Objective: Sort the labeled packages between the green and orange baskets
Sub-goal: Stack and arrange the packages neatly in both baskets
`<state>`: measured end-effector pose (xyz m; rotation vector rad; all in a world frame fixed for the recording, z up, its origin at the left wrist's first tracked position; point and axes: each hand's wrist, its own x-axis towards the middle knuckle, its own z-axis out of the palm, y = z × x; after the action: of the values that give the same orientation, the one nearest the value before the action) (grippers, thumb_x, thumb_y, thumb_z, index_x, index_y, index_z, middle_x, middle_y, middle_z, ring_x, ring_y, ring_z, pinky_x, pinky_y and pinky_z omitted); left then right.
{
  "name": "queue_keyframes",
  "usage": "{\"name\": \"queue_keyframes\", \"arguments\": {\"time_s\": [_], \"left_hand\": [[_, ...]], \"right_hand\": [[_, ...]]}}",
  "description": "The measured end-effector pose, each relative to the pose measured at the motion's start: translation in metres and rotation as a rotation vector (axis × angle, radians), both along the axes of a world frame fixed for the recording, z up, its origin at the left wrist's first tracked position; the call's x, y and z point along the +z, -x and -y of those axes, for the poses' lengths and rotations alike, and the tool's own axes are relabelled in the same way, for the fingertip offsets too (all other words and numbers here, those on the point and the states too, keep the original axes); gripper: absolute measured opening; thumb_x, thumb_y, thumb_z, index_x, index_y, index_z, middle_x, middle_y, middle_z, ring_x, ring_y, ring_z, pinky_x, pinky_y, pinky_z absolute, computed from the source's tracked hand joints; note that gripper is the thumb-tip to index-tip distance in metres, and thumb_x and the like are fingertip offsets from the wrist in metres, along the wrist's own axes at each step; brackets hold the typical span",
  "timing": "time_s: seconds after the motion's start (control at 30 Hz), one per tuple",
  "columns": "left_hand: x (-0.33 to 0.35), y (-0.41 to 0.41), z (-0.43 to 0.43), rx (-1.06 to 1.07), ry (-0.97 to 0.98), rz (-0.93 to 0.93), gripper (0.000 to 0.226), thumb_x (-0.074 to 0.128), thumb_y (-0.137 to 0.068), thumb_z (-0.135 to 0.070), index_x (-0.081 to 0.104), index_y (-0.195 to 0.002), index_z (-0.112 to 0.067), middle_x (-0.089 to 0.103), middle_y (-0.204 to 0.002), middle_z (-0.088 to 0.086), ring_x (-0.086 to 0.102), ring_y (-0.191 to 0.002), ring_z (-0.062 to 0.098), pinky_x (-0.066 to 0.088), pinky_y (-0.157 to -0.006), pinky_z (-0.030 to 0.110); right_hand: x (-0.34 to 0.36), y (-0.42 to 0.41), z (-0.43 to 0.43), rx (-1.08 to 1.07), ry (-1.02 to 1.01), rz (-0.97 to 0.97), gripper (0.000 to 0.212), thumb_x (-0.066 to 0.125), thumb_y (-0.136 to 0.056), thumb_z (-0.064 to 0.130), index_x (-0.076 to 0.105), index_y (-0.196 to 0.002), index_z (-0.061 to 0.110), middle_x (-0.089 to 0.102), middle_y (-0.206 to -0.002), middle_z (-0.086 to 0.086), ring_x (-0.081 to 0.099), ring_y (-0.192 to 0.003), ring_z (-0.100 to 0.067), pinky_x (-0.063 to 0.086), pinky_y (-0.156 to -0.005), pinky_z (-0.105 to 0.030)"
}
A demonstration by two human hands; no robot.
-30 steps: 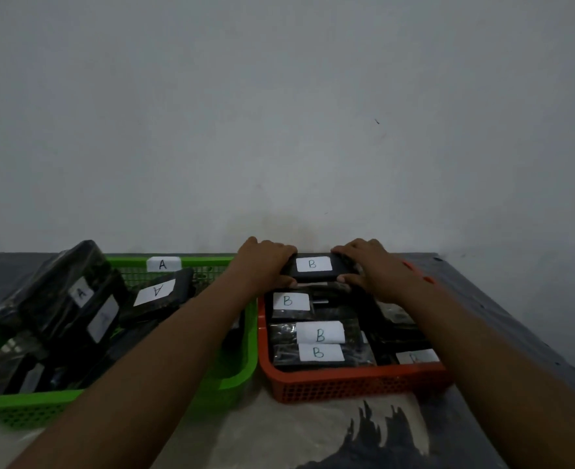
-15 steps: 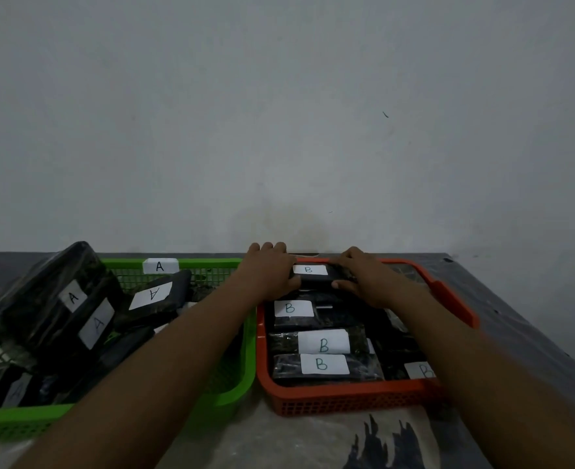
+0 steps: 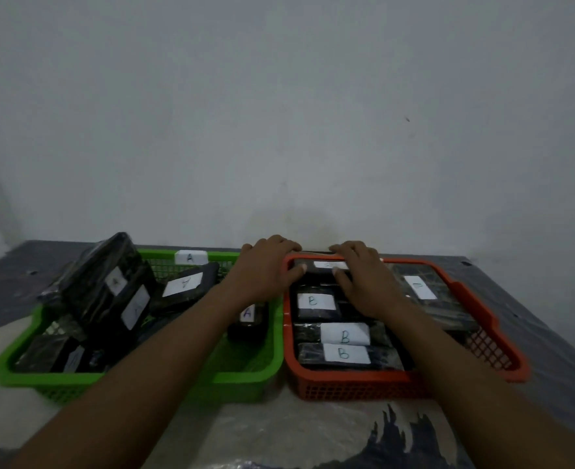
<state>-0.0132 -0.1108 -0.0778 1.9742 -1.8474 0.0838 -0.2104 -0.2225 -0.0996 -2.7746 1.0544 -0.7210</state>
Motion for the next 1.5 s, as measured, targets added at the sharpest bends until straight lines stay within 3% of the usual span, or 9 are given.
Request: {"name": "queue_keyframes", "arguments": {"time_s": [0.2, 0.43, 0.6, 0.8, 1.03, 1.17, 1.27, 1.33, 1.5], "left_hand": [[-0.015, -0.042, -0.116, 0.065, 0.255, -0.073, 0.029, 0.062, -0.094, -0.039, 0.069, -0.115, -0.021, 0.069, -0.107, -0.002, 0.063, -0.097, 0.016, 0.048, -0.078, 0.027], [-0.048, -0.082, -0.218, 0.347, 0.434, -0.027, 0.003, 0.065, -0.092, -0.022, 0.065, -0.093, -0.019, 0.060, -0.086, -0.003, 0.055, -0.077, 0.019, 0.047, -0.066, 0.038], [-0.077, -0.098, -0.246, 0.379, 0.465, 0.033, 0.020, 0.058, -0.092, -0.027, 0.059, -0.074, -0.018, 0.054, -0.072, -0.006, 0.051, -0.068, 0.022, 0.042, -0.066, 0.040], [-0.096, -0.095, -0.243, 0.446, 0.551, 0.131, 0.028, 0.046, -0.097, -0.030, 0.057, -0.074, -0.018, 0.054, -0.077, -0.005, 0.047, -0.081, 0.021, 0.023, -0.077, 0.032], [-0.085, -0.092, -0.241, 0.475, 0.507, -0.020, 0.024, 0.052, -0.091, -0.047, 0.056, -0.075, -0.029, 0.052, -0.073, -0.016, 0.048, -0.078, 0.016, 0.029, -0.074, 0.035], [-0.066, -0.090, -0.236, 0.466, 0.297, -0.003, 0.048, 0.053, -0.080, -0.078, 0.067, -0.105, -0.039, 0.064, -0.094, -0.021, 0.052, -0.090, 0.011, 0.026, -0.078, 0.034], [-0.052, -0.091, -0.228, 0.463, 0.310, -0.024, 0.035, 0.065, -0.085, -0.060, 0.068, -0.110, -0.036, 0.069, -0.095, -0.012, 0.058, -0.092, 0.021, 0.027, -0.079, 0.036], [-0.044, -0.096, -0.226, 0.437, 0.359, -0.139, 0.025, 0.070, -0.088, -0.046, 0.071, -0.107, -0.030, 0.072, -0.091, -0.006, 0.064, -0.088, 0.022, 0.041, -0.082, 0.039], [-0.034, -0.105, -0.229, 0.358, 0.311, -0.433, 0.022, 0.071, -0.090, -0.039, 0.071, -0.104, -0.022, 0.072, -0.091, -0.003, 0.068, -0.083, 0.015, 0.058, -0.075, 0.041]], "right_hand": [[0.015, -0.056, -0.066, 0.356, -0.028, 0.155, 0.024, 0.059, -0.098, 0.031, 0.063, -0.121, 0.024, 0.059, -0.119, 0.004, 0.052, -0.113, -0.017, 0.046, -0.095, -0.035], [0.003, -0.125, -0.138, 0.566, -0.164, 0.056, 0.016, 0.064, -0.095, 0.035, 0.069, -0.107, 0.026, 0.064, -0.099, 0.012, 0.058, -0.093, -0.008, 0.052, -0.081, -0.033], [-0.013, -0.149, -0.156, 0.550, -0.197, -0.043, 0.016, 0.066, -0.093, 0.032, 0.068, -0.108, 0.026, 0.064, -0.104, 0.013, 0.058, -0.095, -0.005, 0.055, -0.082, -0.035], [-0.020, -0.164, -0.155, 0.597, -0.095, -0.231, 0.051, 0.076, -0.081, 0.016, 0.058, -0.126, 0.031, 0.052, -0.126, 0.006, 0.049, -0.117, -0.016, 0.052, -0.089, -0.039], [-0.009, -0.176, -0.158, 0.645, 0.120, -0.253, 0.031, 0.069, -0.090, 0.022, 0.068, -0.121, 0.027, 0.067, -0.120, 0.005, 0.056, -0.112, -0.021, 0.049, -0.088, -0.039], [-0.003, -0.176, -0.160, 0.690, 0.121, -0.142, 0.027, 0.059, -0.099, 0.021, 0.066, -0.124, 0.020, 0.066, -0.119, 0.000, 0.056, -0.109, -0.024, 0.046, -0.091, -0.043], [0.001, -0.176, -0.160, 0.732, 0.081, -0.054, 0.027, 0.055, -0.102, 0.018, 0.062, -0.127, 0.014, 0.062, -0.119, -0.005, 0.053, -0.109, -0.024, 0.044, -0.094, -0.039], [0.002, -0.174, -0.161, 0.745, 0.016, 0.030, 0.027, 0.054, -0.102, 0.018, 0.060, -0.129, 0.015, 0.060, -0.119, -0.004, 0.051, -0.109, -0.020, 0.044, -0.095, -0.035], [0.007, -0.166, -0.157, 0.643, -0.350, 0.276, 0.035, 0.058, -0.101, 0.026, 0.053, -0.136, 0.024, 0.055, -0.131, 0.003, 0.055, -0.119, -0.011, 0.054, -0.095, -0.032]]}}
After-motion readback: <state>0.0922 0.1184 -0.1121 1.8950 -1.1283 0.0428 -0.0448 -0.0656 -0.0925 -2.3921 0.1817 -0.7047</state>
